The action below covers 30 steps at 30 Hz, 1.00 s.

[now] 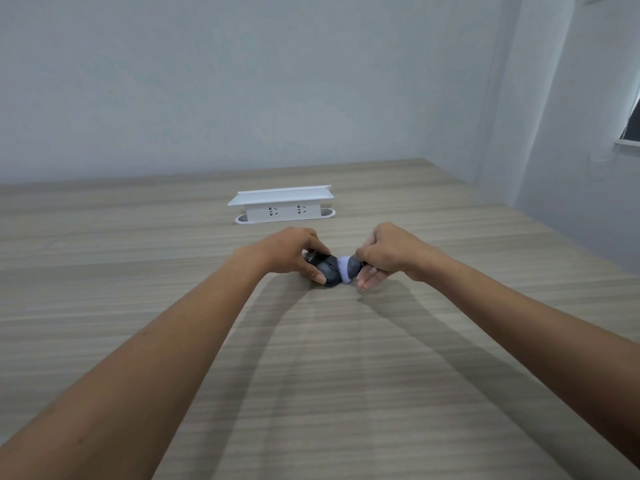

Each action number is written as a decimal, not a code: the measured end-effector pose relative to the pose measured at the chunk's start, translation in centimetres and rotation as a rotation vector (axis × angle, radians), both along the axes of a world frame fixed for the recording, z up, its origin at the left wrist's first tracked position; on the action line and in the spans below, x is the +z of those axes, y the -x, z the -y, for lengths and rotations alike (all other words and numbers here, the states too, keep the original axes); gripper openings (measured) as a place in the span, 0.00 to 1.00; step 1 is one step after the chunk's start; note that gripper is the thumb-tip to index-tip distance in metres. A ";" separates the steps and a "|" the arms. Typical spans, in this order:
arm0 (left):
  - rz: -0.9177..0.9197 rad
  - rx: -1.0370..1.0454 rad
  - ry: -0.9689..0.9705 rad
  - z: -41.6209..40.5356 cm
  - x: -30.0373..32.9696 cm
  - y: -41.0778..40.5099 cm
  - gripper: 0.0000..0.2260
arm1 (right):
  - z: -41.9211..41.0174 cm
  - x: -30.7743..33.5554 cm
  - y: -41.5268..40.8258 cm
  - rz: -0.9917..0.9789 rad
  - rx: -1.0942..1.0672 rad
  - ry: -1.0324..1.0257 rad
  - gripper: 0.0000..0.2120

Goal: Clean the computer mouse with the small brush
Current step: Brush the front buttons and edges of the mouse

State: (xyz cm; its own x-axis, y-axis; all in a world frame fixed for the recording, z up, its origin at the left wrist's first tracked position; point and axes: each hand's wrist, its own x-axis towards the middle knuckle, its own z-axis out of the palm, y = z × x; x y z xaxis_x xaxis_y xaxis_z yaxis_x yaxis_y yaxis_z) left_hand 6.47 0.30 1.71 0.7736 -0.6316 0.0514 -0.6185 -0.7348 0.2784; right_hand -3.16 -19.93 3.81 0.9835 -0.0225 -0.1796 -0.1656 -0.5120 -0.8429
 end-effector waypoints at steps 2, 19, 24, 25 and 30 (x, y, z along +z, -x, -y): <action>-0.003 0.011 0.008 0.1 0.0 0.0 0.28 | 0.1 0.0 -0.2 0.016 -0.031 0.011 0.13; -0.012 0.007 0.016 0.2 0.1 0.1 0.27 | -0.9 0.4 -0.3 0.019 0.035 0.073 0.09; -0.010 -0.004 0.039 0.0 -0.1 0.2 0.25 | -2.3 0.5 0.5 -0.007 0.115 0.097 0.09; -0.009 -0.003 0.042 0.0 -0.1 0.3 0.25 | -2.2 0.5 0.2 0.001 0.099 0.110 0.09; -0.008 0.018 0.042 0.1 -0.1 0.4 0.27 | -1.1 0.8 -1.1 0.066 -0.004 0.172 0.13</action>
